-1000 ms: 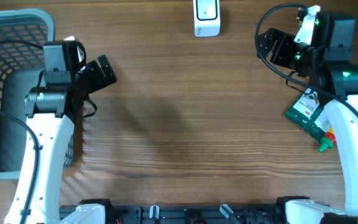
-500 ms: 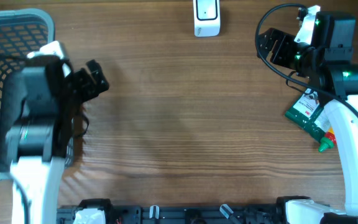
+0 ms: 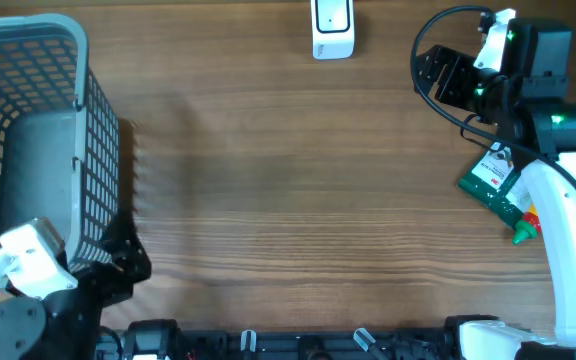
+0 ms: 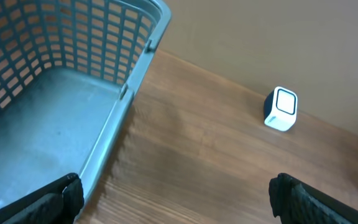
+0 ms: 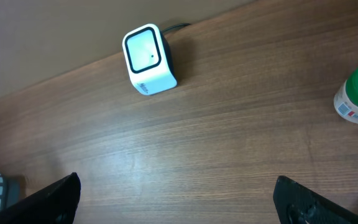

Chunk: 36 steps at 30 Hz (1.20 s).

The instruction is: Scan the item barcode

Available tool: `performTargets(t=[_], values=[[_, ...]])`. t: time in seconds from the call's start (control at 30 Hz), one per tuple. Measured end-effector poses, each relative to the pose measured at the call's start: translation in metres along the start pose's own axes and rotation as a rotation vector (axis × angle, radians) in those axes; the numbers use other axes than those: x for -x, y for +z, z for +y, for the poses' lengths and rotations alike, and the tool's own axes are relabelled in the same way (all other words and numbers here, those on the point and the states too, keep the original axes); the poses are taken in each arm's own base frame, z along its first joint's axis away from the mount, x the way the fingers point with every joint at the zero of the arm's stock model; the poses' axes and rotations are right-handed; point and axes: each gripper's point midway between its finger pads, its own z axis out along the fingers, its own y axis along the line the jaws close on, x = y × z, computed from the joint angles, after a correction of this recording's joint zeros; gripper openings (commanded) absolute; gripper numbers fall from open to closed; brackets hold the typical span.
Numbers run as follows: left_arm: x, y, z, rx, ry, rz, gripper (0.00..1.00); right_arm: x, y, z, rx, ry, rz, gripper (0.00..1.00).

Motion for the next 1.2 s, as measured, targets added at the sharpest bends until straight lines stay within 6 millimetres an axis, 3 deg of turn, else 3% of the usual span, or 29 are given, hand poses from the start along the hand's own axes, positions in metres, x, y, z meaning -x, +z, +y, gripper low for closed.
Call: performTargets(t=[0.13, 0.33, 0.57, 0.73, 1.2], values=[[-0.008, 0.016, 0.004, 0.002, -0.020, -0.029, 1.00, 0.000, 0.000, 0.000, 0.000, 0.000, 0.000, 1.00], [-0.037, 0.066, 0.004, -0.113, -0.054, -0.180, 1.00, 0.000, 0.000, 0.000, 0.000, 0.000, 0.000, 1.00], [-0.090, 0.118, 0.003, -0.240, -0.043, -0.200, 1.00, 0.000, 0.000, 0.000, -0.001, 0.000, -0.001, 1.00], [-0.113, 0.129, 0.007, -0.254, -0.050, -0.181, 1.00, 0.000, 0.000, 0.000, -0.001, 0.000, -0.001, 1.00], [-0.116, 0.130, 0.006, -0.270, -0.052, -0.183, 1.00, 0.000, 0.000, 0.000, -0.001, 0.000, -0.001, 1.00]])
